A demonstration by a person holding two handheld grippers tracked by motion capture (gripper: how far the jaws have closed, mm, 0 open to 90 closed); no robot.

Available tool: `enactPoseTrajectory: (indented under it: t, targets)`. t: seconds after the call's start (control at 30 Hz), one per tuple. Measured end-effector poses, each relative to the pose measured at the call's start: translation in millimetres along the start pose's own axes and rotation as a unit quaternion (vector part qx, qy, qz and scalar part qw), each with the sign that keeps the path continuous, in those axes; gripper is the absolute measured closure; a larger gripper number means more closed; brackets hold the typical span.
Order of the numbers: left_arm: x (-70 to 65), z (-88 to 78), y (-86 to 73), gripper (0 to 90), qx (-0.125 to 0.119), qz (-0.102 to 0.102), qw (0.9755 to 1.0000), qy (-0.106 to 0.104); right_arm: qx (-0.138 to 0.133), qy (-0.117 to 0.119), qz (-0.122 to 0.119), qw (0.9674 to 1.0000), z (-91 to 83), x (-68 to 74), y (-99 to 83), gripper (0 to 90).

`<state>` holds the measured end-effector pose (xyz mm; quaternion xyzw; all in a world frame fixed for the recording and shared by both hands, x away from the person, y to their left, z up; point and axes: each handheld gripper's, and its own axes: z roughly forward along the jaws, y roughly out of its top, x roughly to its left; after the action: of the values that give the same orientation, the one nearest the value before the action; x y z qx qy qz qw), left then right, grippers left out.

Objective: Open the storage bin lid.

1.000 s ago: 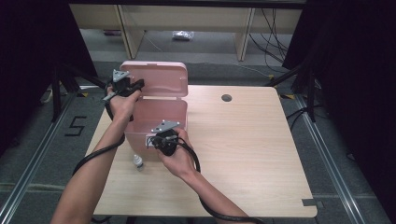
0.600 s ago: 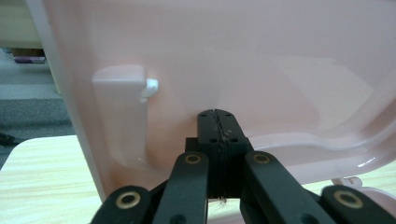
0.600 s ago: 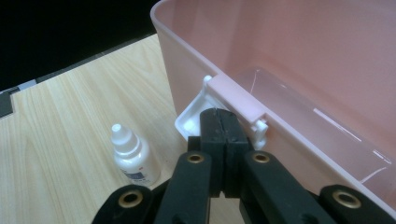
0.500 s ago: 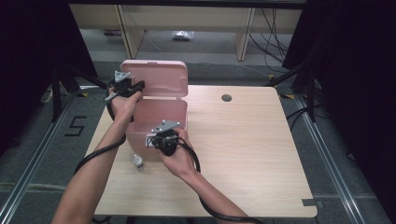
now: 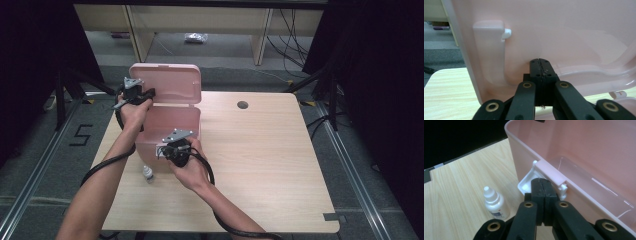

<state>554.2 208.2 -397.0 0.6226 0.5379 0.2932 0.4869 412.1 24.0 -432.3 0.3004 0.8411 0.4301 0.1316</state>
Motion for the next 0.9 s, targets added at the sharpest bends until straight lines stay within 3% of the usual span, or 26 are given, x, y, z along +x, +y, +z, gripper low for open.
enactPoseTrajectory:
  t: [0.9]
  targets:
    - [-2.1, 6.6, -7.0, 88.9, 0.027, 0.008, 0.9996, 0.003, -0.001, 0.002, 0.001, 1.0000, 0.4, 0.0, 0.0, 90.0]
